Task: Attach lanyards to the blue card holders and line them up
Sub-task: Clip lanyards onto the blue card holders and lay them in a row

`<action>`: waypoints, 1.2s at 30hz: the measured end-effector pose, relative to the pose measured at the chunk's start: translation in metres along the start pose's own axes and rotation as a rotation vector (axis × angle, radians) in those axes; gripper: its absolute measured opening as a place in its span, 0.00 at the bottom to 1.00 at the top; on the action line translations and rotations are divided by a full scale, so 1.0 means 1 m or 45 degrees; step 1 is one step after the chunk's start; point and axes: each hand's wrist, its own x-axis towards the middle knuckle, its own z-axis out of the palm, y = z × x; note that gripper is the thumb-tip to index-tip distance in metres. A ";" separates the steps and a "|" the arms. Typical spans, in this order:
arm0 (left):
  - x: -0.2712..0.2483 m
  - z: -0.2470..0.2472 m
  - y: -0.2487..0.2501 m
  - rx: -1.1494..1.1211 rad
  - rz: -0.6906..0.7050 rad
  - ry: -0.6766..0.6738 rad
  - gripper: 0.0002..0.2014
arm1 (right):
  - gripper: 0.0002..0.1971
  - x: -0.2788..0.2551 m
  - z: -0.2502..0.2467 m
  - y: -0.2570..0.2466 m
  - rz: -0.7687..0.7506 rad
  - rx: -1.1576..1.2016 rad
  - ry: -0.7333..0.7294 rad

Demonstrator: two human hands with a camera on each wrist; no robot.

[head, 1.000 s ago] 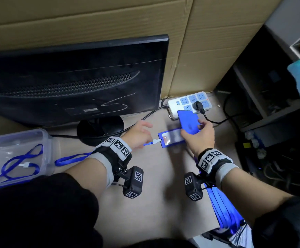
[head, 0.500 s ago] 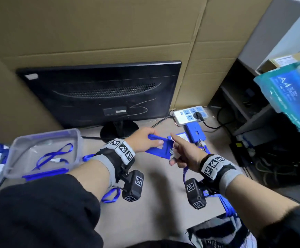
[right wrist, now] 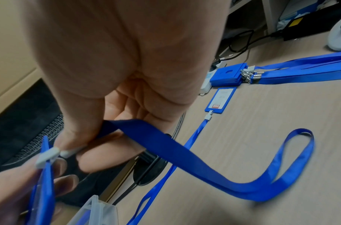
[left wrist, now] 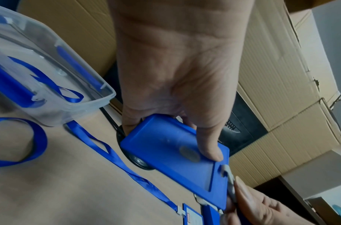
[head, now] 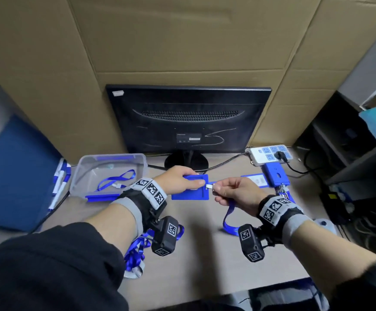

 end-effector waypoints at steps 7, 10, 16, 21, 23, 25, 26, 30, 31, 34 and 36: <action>-0.019 -0.008 0.009 -0.027 -0.117 -0.067 0.13 | 0.07 0.001 0.016 -0.006 -0.017 -0.080 -0.096; -0.023 -0.014 0.011 -0.038 -0.155 -0.082 0.11 | 0.08 0.001 0.020 -0.011 -0.090 -0.179 -0.107; -0.025 -0.020 0.010 0.039 -0.223 -0.182 0.14 | 0.05 0.004 0.022 -0.014 -0.168 -0.489 -0.023; -0.020 -0.017 0.009 0.056 -0.292 -0.204 0.17 | 0.07 0.003 0.020 -0.018 -0.239 -0.578 0.007; -0.019 -0.016 0.004 0.100 -0.339 -0.206 0.17 | 0.05 0.003 0.021 -0.020 -0.269 -0.515 0.004; -0.016 -0.014 -0.005 -0.050 -0.400 -0.166 0.17 | 0.04 0.005 0.021 -0.020 -0.288 -0.355 0.005; -0.014 -0.012 -0.008 -0.189 -0.447 -0.137 0.18 | 0.03 0.005 0.021 -0.021 -0.271 -0.228 -0.002; -0.020 -0.009 0.000 -0.633 -0.591 -0.204 0.19 | 0.07 0.006 0.022 -0.030 -0.173 0.318 -0.031; -0.021 -0.009 0.003 -0.751 -0.581 -0.262 0.21 | 0.08 0.007 0.021 -0.032 -0.174 0.387 -0.022; -0.022 -0.009 0.009 -0.887 -0.512 -0.412 0.25 | 0.12 0.012 0.017 -0.037 -0.218 0.481 0.068; -0.020 -0.007 0.012 -0.880 -0.512 -0.396 0.22 | 0.11 0.016 0.012 -0.038 -0.278 0.489 0.245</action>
